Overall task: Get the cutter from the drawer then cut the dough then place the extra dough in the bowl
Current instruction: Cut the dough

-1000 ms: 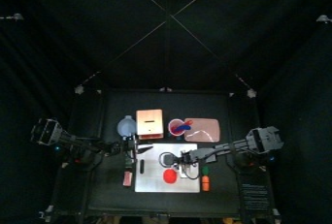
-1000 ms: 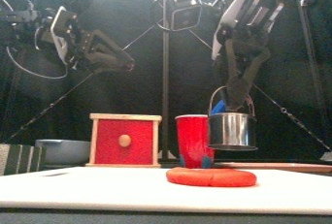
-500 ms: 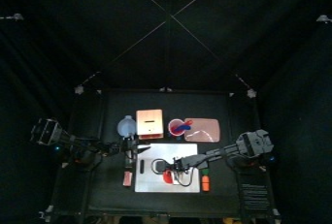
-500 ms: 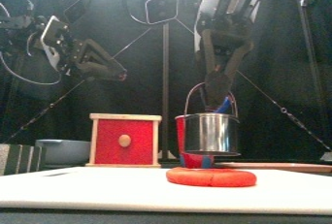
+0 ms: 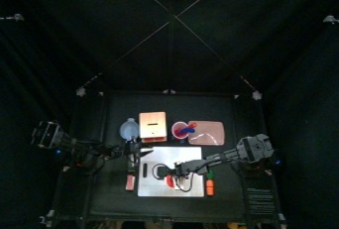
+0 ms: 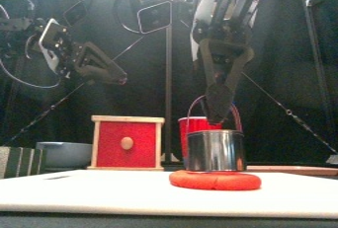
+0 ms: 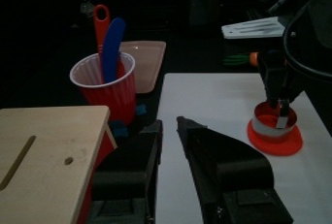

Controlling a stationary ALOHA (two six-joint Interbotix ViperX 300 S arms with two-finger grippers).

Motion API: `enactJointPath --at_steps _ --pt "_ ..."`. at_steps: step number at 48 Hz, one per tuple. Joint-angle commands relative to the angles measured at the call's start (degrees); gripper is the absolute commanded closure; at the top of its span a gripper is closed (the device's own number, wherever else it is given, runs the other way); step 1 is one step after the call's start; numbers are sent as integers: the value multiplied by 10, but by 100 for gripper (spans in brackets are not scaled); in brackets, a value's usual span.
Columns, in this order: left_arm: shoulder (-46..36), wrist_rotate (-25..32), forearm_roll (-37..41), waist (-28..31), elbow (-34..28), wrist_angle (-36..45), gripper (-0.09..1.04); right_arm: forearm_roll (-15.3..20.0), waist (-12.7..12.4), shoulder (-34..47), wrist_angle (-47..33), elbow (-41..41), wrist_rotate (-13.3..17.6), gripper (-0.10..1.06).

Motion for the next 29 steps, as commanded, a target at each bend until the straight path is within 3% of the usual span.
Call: enactJointPath --at_steps 1,29 --pt "-4 1 0 1 -5 -4 30 2 3 -11 -2 -17 1 48" --pt "-4 1 0 1 -5 -4 30 -2 4 0 -2 -14 1 48"
